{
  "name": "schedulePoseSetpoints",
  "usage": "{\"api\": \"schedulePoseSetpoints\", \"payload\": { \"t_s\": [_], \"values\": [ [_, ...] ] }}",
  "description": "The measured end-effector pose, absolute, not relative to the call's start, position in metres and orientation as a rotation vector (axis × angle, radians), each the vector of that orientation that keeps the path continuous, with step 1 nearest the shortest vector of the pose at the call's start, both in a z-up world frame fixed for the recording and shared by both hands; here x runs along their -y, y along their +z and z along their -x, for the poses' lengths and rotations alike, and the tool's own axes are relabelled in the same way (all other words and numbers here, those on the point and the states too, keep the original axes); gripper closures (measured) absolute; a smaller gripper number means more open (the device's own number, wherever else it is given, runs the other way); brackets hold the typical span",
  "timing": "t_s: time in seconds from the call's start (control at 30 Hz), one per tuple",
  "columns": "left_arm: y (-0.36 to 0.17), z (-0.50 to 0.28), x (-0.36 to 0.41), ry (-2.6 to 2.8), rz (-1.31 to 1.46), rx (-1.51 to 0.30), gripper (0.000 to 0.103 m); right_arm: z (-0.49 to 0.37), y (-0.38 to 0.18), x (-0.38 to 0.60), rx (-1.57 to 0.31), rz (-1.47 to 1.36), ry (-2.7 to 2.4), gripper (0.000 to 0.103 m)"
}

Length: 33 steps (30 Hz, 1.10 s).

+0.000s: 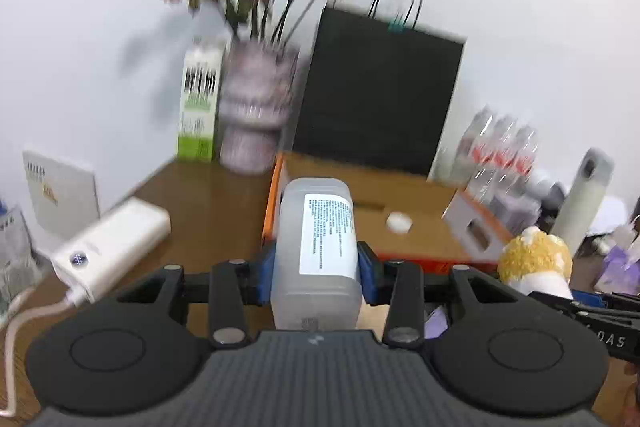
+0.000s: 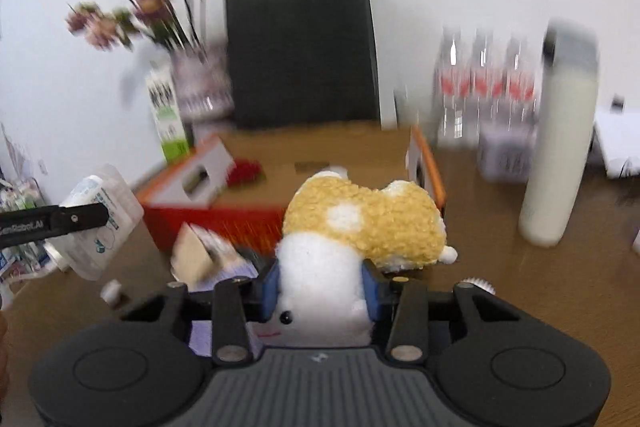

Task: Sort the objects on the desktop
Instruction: 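Grasp the clear plastic container with the left tool while the right tool grasps the plush sheep, then release the container from the left tool while the right tool releases the sheep into the box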

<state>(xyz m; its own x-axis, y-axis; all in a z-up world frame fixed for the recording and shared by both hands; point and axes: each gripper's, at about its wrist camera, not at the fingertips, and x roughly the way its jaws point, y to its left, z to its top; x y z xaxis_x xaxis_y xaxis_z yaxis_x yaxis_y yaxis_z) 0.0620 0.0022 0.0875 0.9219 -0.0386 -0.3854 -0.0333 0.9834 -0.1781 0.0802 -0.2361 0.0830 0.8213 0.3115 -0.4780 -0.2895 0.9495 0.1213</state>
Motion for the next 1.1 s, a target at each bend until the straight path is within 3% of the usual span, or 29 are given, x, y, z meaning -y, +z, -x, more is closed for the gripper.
{"api": "schedulePoseSetpoints", "payload": {
  "t_s": [0.17, 0.37, 0.67, 0.8, 0.9, 0.93, 1.03, 1.1],
  "values": [
    [0.13, -0.062, 0.0, -0.011, 0.167, -0.345, 0.062, -0.071, 0.126, 0.237, -0.443, -0.013, 0.341, 0.062],
    [0.155, -0.164, 0.006, -0.06, 0.132, -0.477, 0.062, -0.161, 0.149, 0.212, -0.514, 0.128, 0.283, 0.062],
    [0.084, -0.347, 0.046, -0.039, -0.02, -0.738, 0.062, -0.339, 0.079, 0.16, -0.82, 0.338, 0.185, 0.062],
    [0.055, -0.385, 0.049, -0.007, -0.038, -0.837, 0.061, -0.368, 0.038, 0.134, -0.882, 0.539, 0.155, 0.062],
    [0.047, -0.389, 0.051, -0.046, -0.055, -0.834, 0.059, -0.379, 0.034, 0.134, -0.916, 0.441, 0.239, 0.062],
    [0.045, -0.388, 0.05, -0.051, -0.053, -0.817, 0.055, -0.382, 0.037, 0.142, -0.912, 0.344, 0.298, 0.062],
    [0.043, -0.385, 0.05, -0.046, -0.074, -0.764, 0.024, -0.389, 0.04, 0.167, -0.898, 0.163, 0.345, 0.052],
    [0.044, -0.381, 0.048, -0.045, -0.077, -0.728, 0.019, -0.39, 0.041, 0.177, -0.898, 0.108, 0.318, 0.044]
  ]
}}
